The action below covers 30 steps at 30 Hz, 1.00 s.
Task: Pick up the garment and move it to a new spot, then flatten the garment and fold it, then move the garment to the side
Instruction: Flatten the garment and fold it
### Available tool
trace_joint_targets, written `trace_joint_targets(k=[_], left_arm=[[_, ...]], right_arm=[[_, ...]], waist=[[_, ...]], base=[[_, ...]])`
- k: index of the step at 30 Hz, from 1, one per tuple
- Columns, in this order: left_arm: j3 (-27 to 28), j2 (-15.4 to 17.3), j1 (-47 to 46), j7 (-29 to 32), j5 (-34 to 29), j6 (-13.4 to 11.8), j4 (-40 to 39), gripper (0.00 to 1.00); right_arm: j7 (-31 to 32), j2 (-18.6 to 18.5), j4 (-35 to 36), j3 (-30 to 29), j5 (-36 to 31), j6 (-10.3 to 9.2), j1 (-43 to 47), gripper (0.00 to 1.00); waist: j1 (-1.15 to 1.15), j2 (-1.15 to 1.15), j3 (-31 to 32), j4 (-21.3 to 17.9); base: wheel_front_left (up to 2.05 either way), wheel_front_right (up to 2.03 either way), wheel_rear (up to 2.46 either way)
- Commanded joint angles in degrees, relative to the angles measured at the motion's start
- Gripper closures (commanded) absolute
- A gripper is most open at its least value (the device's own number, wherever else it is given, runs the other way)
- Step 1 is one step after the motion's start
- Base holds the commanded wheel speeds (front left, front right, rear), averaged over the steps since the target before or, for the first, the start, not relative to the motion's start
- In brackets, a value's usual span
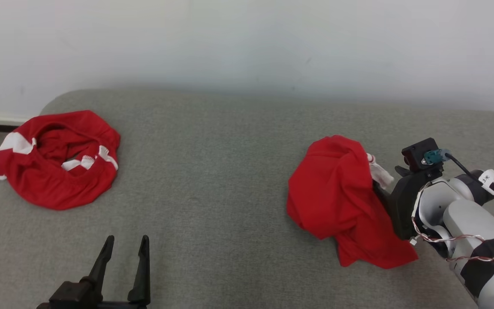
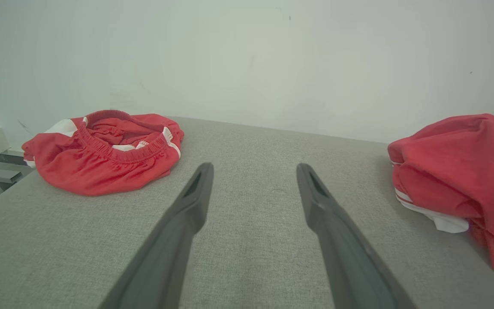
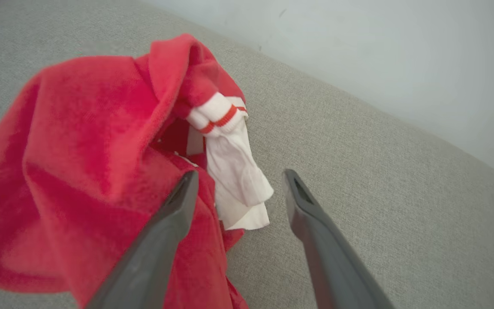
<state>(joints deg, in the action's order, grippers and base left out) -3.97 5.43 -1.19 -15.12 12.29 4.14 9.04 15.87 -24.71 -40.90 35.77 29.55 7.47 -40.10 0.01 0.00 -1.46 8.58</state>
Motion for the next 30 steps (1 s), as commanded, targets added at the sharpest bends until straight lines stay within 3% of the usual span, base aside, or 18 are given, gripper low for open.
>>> trace_joint_targets(k=[1,8,9,11,23,30], left_arm=[[-0.2,0.0,-0.9,0.0,-0.5,0.4,0.0,0.00],[-1.6,-0.2,-3.5,0.0,-1.0,0.8,0.0,0.00],[-1.8,-0.2,-3.9,0.0,-1.1,0.8,0.2,0.00],[-2.0,-0.4,-5.0,0.0,-1.0,0.9,0.4,0.00],[-0.5,0.1,-5.8,0.0,-0.1,1.0,3.4,0.00],[1.2,0.6,-4.9,0.0,0.3,0.8,4.4,0.00]], right_arm=[[-0.4,-0.4,-0.5,0.6,0.3,0.05,-1.1,0.00],[-3.3,0.6,-6.2,3.0,1.2,0.05,-6.2,0.00],[-3.6,0.9,-6.9,3.3,1.4,0.05,-6.8,0.19],[-4.4,1.1,-7.5,4.1,1.9,0.05,-8.4,1.00],[-11.4,3.2,-0.3,11.1,4.3,0.04,-21.4,1.00],[-14.0,8.7,1.9,13.0,3.7,0.04,-31.2,1.00]], waist=[[-0.01,0.00,-1.6,1.8],[-0.01,0.00,-4.3,3.4],[-0.01,0.00,-4.6,3.5],[-0.01,0.00,-5.3,3.6],[-0.01,0.00,-4.6,1.2],[-0.01,0.00,-4.0,-0.9]], base=[[0.00,0.00,0.00],[0.00,0.00,0.00],[0.00,0.00,0.00],[0.00,0.00,0.00],[0.00,0.00,0.00],[0.00,0.00,0.00]])
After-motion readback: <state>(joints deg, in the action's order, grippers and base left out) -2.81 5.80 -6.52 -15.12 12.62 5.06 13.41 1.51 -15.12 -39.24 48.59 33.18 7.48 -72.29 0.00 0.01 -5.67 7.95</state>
